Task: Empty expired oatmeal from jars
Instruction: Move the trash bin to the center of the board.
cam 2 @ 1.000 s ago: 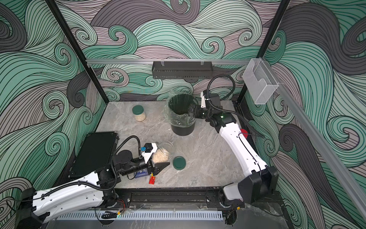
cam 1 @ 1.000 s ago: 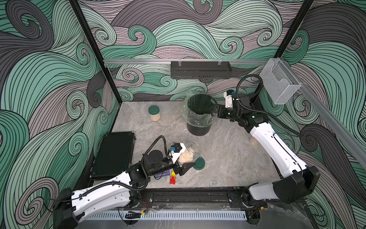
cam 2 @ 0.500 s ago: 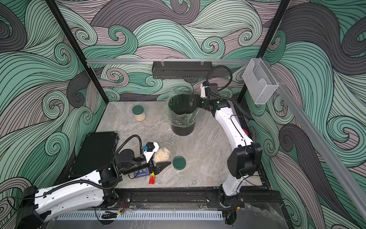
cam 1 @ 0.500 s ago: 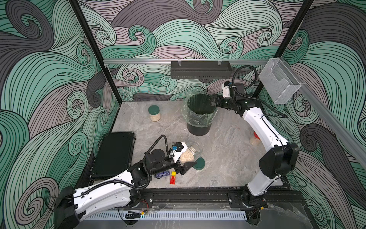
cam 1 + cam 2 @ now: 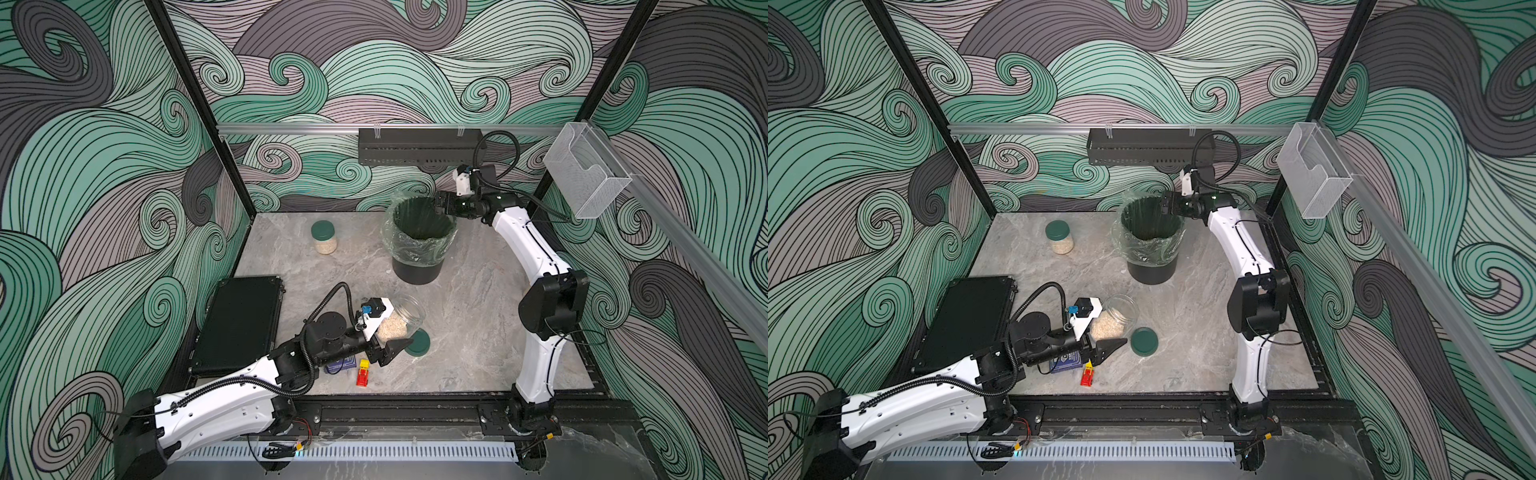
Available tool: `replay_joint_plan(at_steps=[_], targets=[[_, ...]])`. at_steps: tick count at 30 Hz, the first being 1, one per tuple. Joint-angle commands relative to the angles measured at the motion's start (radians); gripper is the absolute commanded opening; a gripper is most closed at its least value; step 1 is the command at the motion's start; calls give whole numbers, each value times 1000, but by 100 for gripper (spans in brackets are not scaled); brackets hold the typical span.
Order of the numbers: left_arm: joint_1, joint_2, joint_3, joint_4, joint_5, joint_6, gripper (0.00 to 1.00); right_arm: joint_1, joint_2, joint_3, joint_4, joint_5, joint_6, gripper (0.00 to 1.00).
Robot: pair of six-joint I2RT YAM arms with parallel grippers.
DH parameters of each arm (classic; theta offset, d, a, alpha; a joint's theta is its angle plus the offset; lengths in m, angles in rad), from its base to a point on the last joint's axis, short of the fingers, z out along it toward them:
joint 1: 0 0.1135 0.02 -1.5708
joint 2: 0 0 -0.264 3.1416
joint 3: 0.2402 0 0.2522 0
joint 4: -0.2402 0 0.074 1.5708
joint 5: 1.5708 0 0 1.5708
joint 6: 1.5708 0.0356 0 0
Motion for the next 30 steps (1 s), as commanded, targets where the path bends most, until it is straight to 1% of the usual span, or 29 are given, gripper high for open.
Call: replay_joint_plan(at_steps=[1, 7, 10, 16, 21, 30], targets=[[-3, -21, 72, 75, -17, 5, 65, -1, 18, 42, -53, -92, -50, 97], [-3, -28, 68, 76, -18, 4, 65, -1, 4, 11, -55, -214, -86, 89], [-3, -40, 64, 73, -15, 2, 65, 0, -18, -25, -35, -248, -88, 86], [-3, -73, 49, 70, -20, -1, 65, 14, -56, -86, -16, -266, -101, 82], [-3, -89, 41, 67, -18, -7, 65, 26, -88, -141, 16, -295, -104, 81], [-3, -118, 26, 67, -22, -12, 65, 58, -111, -178, 18, -305, -116, 79]])
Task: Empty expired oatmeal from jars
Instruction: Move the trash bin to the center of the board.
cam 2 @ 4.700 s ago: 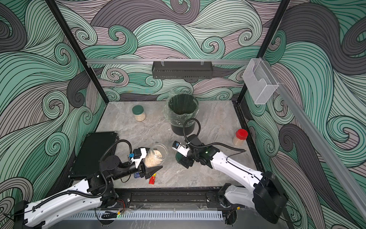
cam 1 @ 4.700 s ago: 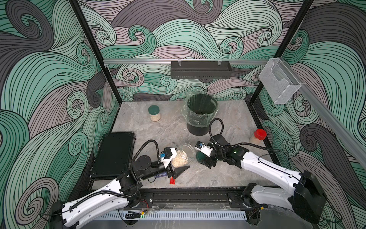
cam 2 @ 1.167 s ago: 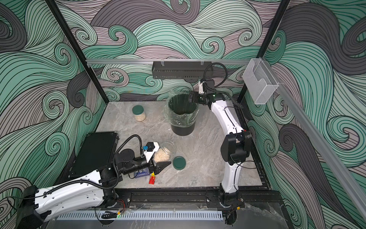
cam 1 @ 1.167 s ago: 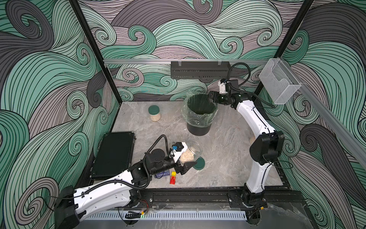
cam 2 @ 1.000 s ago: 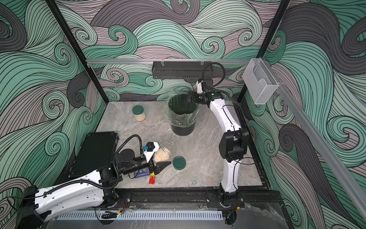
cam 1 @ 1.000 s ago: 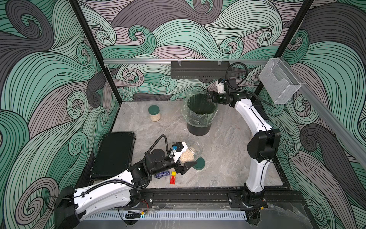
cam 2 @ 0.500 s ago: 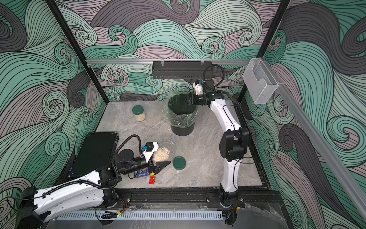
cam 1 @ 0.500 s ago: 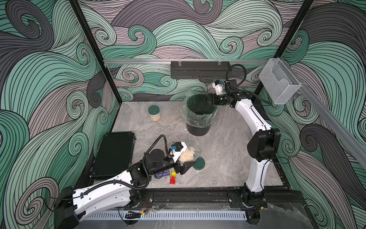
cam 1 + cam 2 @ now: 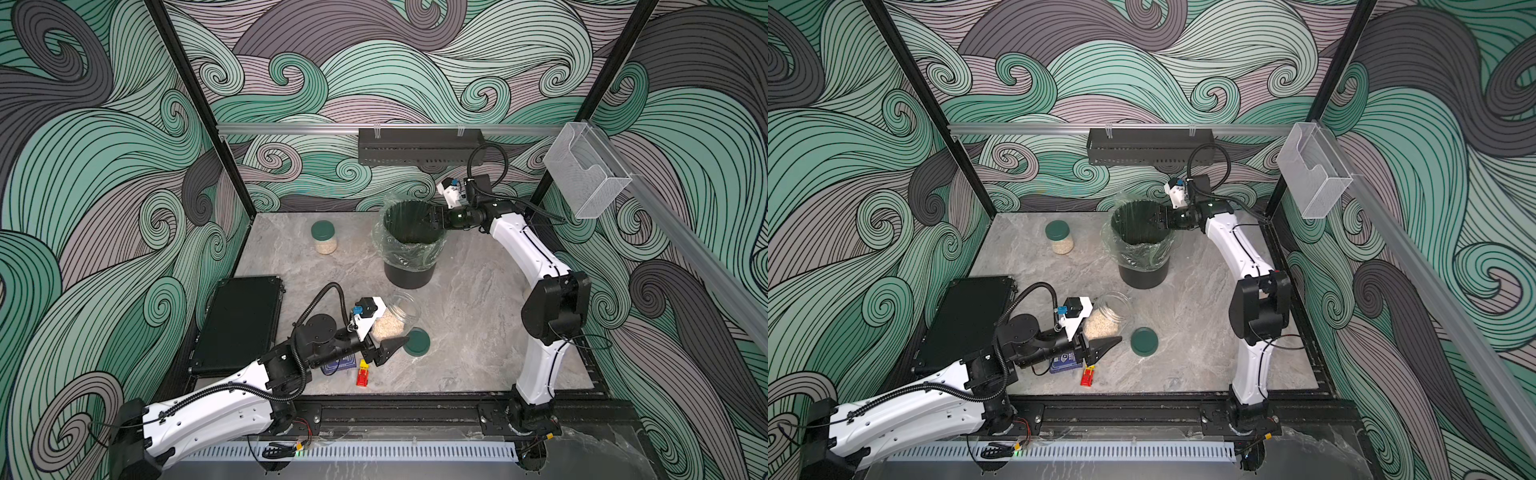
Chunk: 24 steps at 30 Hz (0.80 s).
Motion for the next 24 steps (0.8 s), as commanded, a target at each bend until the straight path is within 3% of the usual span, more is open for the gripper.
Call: replay_joint_plan(at_steps=[1, 24], targets=[[-3, -36, 25, 79, -11, -12, 65, 30, -54, -29, 9, -53, -13, 79], [-4, -67, -2, 88, -23, -3, 65, 79, -182, -223, 72, -8, 9, 85]])
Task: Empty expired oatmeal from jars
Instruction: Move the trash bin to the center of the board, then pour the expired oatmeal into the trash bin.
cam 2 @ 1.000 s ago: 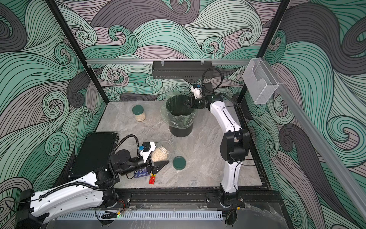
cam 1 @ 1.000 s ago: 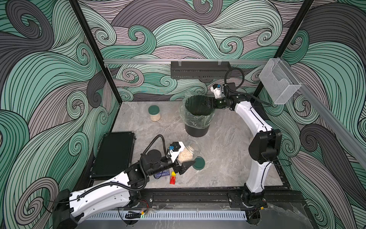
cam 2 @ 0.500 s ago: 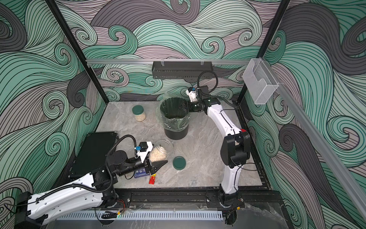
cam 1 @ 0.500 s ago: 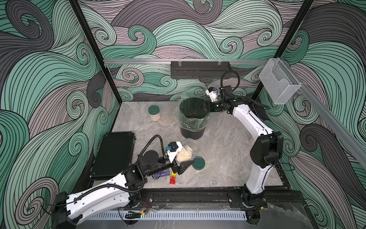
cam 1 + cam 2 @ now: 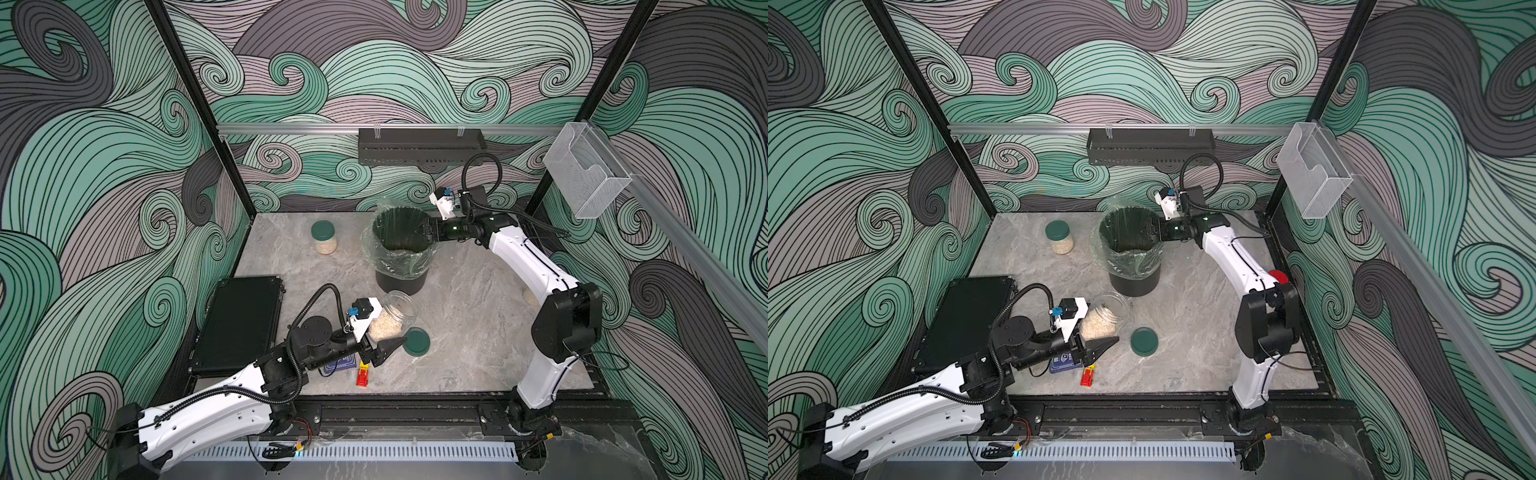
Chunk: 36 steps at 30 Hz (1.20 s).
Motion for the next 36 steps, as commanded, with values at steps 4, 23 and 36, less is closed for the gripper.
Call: replay_joint_plan(at_steps=[4, 23, 36], targets=[[-5, -31, 10, 98, -22, 2, 65, 10, -66, 7, -65, 48, -2, 93], [-3, 65, 213, -13, 5, 62, 65, 81, -766, -388, -17, -90, 242, 99], [-3, 119, 290, -42, 63, 125, 65, 277, -830, -481, 147, -246, 382, 99]])
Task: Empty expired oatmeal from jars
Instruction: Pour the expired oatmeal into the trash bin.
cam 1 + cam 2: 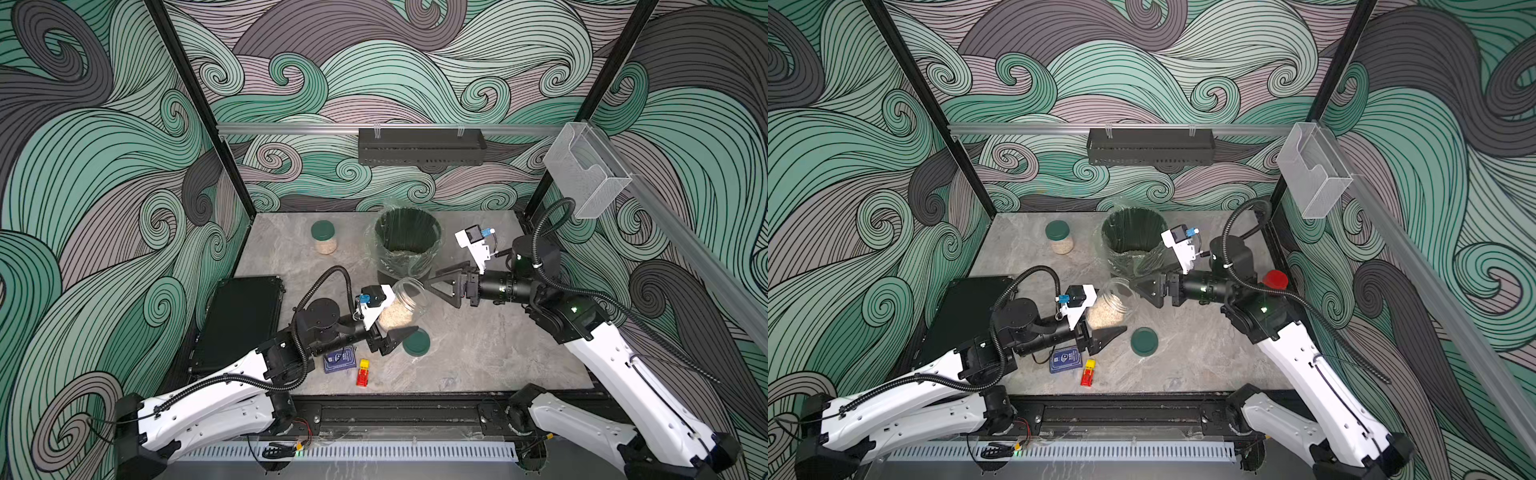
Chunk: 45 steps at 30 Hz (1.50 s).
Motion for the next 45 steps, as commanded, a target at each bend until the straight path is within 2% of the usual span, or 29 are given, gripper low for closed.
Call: replay_joint_plan(at_steps=[1, 5, 12, 17, 31, 34, 37, 42, 45], targets=[[-3, -5, 68, 64, 20, 24, 65, 33, -11, -16, 87, -52, 45, 99], [-3, 6, 72, 67, 19, 27, 65, 84, 2, -31, 127, -35, 42, 99], [-3, -1, 75, 70, 20, 35, 65, 108, 30, -3, -52, 92, -78, 99], [-3, -1, 77, 68, 15, 44, 65, 142, 50, -13, -31, 53, -54, 99], [-3, 10, 77, 75, 25, 52, 65, 218, 118, 1, -14, 43, -38, 99], [-3, 8, 77, 71, 23, 58, 65, 224, 130, 5, -11, 32, -39, 94], [-3, 4, 76, 69, 17, 64, 65, 227, 140, 6, -11, 15, -36, 84], [-3, 4, 78, 66, 8, 73, 69, 227, 139, 6, 12, 5, -4, 56], [-3, 6, 75, 71, -5, 77, 76, 227, 137, 8, 20, 16, 22, 40]])
